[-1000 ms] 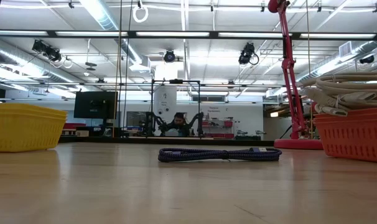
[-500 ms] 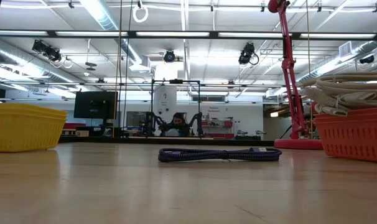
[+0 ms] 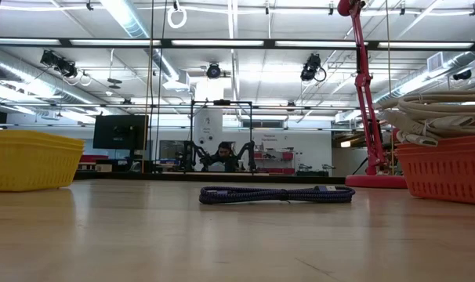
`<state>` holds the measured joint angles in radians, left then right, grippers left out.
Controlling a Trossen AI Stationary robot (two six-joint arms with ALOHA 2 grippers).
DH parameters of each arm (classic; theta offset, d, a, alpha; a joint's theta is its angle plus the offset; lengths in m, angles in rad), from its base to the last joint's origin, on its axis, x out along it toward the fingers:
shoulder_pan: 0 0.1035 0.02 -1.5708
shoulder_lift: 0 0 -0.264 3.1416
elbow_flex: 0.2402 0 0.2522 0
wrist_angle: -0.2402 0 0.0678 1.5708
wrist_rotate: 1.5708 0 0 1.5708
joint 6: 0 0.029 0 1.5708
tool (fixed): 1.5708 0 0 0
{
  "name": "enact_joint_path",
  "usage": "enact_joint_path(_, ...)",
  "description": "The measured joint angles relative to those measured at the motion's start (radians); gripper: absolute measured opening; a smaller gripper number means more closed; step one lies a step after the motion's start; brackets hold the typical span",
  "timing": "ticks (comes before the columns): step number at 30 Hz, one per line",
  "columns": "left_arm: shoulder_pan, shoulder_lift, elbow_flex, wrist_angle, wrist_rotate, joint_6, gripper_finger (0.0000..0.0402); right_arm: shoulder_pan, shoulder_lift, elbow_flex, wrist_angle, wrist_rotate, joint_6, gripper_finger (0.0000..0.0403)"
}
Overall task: Pick & Place USB Port
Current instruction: Put the black and purple charger cable into the yellow bin
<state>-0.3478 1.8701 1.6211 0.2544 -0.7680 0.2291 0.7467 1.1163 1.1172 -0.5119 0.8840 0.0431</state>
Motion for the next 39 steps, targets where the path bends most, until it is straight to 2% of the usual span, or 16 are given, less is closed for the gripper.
enact_joint_path(3,-0.001,-0.016,-0.001,-0.129,-0.101,-0.033,0.0014,0.001,-0.017,0.000,-0.004,0.023,0.000,0.0106)
enact_joint_path(7,-0.020,-0.062,-0.001,-0.382,-0.252,-0.140,0.0014,0.000,-0.044,0.000,-0.026,0.036,0.046,0.0121)
enact_joint_path(10,-0.048,-0.120,-0.001,-0.653,-0.350,-0.320,0.0014,0.003,-0.057,0.000,-0.096,0.029,0.133,0.0124)
enact_joint_path(16,-0.146,-0.224,-0.001,-1.368,-0.430,-0.964,0.0014,0.030,-0.062,0.000,-0.241,0.004,0.286,0.0120)
enact_joint_path(20,-0.214,-0.245,-0.001,-1.784,-0.397,-1.395,0.0014,0.052,-0.062,0.000,-0.243,0.003,0.310,0.0108)
enact_joint_path(21,-0.226,-0.245,-0.002,-1.828,-0.374,-1.485,0.0014,0.057,-0.062,0.000,-0.240,0.003,0.312,0.0105)
enact_joint_path(22,-0.233,-0.248,-0.017,-1.819,-0.354,-1.504,0.0014,0.062,-0.062,0.000,-0.237,0.003,0.312,0.0102)
enact_joint_path(24,-0.239,-0.260,-0.052,-1.800,-0.296,-1.472,0.0014,0.071,-0.062,0.000,-0.233,0.003,0.316,0.0097)
enact_joint_path(34,-0.211,-0.263,-0.304,-1.825,-0.023,-1.629,0.0014,0.110,-0.053,0.000,-0.221,-0.012,0.334,0.0079)
enact_joint_path(39,-0.216,-0.268,-0.377,-1.825,0.063,-1.660,0.0014,0.111,-0.052,0.000,-0.230,-0.012,0.342,0.0075)
